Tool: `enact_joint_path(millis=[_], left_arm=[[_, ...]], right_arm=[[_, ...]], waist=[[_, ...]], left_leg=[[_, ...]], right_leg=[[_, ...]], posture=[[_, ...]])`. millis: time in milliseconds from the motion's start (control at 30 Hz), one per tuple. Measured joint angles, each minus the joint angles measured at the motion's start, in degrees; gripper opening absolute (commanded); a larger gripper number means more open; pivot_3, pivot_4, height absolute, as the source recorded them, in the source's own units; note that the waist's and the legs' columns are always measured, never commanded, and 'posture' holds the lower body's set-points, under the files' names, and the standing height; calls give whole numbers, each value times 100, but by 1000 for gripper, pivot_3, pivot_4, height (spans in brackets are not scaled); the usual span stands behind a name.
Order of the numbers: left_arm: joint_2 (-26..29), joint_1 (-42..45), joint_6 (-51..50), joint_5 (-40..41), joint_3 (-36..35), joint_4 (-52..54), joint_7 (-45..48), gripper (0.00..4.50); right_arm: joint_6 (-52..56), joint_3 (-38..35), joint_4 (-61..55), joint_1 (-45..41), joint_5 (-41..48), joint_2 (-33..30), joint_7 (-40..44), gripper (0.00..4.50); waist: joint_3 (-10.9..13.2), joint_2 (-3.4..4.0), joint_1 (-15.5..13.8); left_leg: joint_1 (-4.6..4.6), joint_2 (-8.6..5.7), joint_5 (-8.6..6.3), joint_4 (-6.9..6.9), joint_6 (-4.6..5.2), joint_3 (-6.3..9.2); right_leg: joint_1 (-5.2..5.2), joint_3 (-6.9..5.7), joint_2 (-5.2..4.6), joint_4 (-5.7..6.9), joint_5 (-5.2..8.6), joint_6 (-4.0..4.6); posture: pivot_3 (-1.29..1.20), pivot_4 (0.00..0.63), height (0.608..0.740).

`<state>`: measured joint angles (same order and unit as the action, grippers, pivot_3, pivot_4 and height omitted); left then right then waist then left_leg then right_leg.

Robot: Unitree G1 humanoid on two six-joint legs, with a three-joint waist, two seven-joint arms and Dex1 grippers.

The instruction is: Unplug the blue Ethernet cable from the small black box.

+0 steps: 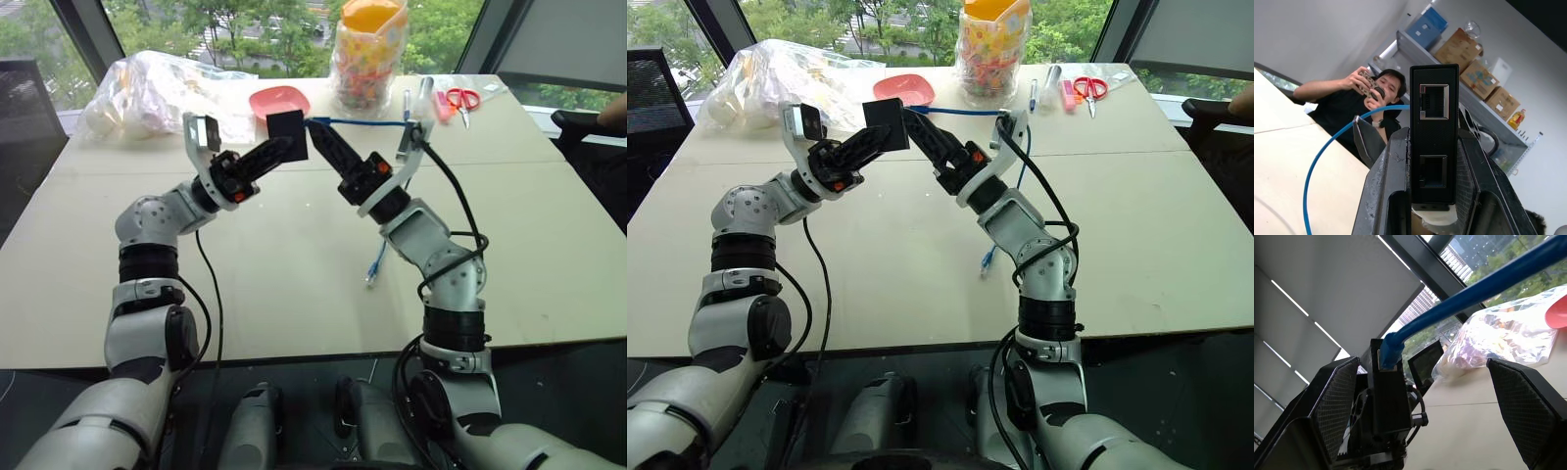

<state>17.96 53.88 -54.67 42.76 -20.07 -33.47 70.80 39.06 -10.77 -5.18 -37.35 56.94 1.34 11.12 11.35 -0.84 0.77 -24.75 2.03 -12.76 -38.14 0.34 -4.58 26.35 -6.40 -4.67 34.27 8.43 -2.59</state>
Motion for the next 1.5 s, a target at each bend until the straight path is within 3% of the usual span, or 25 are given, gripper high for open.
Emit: enact_joint_path(millis=[233, 267, 333, 533, 567, 1000, 1200, 1400, 1500], left_arm=[[2, -76, -4, 84, 122, 65, -5, 505], [2, -98, -4, 100, 130, 68, -5, 505], [3, -122, -2, 113, 132, 68, -8, 505], [4, -160, 3, 115, 141, 67, -136, 505], [4, -169, 5, 118, 134, 66, -158, 505], [202, -122, 49, 116, 139, -92, -263, 505], [904, 8, 407, 159, -347, -344, -273, 505], [569, 53, 598, 101, -125, -334, -364, 505], [389, 14, 1498, -523, 230, -187, -817, 505]], right_arm=[[-71, 32, 40, 0, -52, 34, -1, 4352], [-71, 43, 40, 0, -54, 38, 4, 4118], [-71, 55, 40, 0, -56, 43, 15, 3508], [-77, 162, 29, -28, -53, 74, 190, 391], [-78, 171, 8, -35, -47, 90, 219, 51], [-66, 123, 345, -238, -47, 82, 141, 51], [-284, -573, 743, -251, -121, -413, -35, 51], [-328, -460, 897, -360, -303, -376, 37, 51], [-461, -237, 1455, -586, -990, -896, 20, 51]], waist=[[0, 0, 3], [0, 0, 3], [0, 0, 3], [0, 0, 3], [0, 0, 3], [0, 0, 11], [1, 0, -18], [1, 1, -1], [1, 1, -19]], left_leg=[[-2, 1, 0, 1, 0, 1], [-2, 1, 0, 1, 0, 1], [-2, 1, 0, 1, 0, 1], [-4, 1, -1, 1, 0, 1], [-5, 1, -1, 1, 0, 2], [-14, 2, -1, 2, 0, 3], [-41, -1, -1, 3, 0, 5], [-50, -9, -2, 1, 5, 2], [-48, -12, -2, -1, 5, 3]], right_leg=[[2, 0, 0, -2, 0, 0], [2, 0, 0, -2, 0, 0], [3, 0, 0, -2, 1, 1], [3, 0, 0, -3, 1, 2], [5, -1, 0, -3, 1, 2], [13, -2, 0, -7, 1, 2], [34, -5, -3, -9, 0, 1], [39, -4, -3, -9, -1, -2], [34, -5, -6, -9, 0, -1]], posture=[[0, 150, 740], [0, 150, 740], [0, 150, 740], [0, 150, 740], [0, 150, 740], [0, 150, 740], [0, 150, 740], [0, 150, 740], [0, 150, 740]])
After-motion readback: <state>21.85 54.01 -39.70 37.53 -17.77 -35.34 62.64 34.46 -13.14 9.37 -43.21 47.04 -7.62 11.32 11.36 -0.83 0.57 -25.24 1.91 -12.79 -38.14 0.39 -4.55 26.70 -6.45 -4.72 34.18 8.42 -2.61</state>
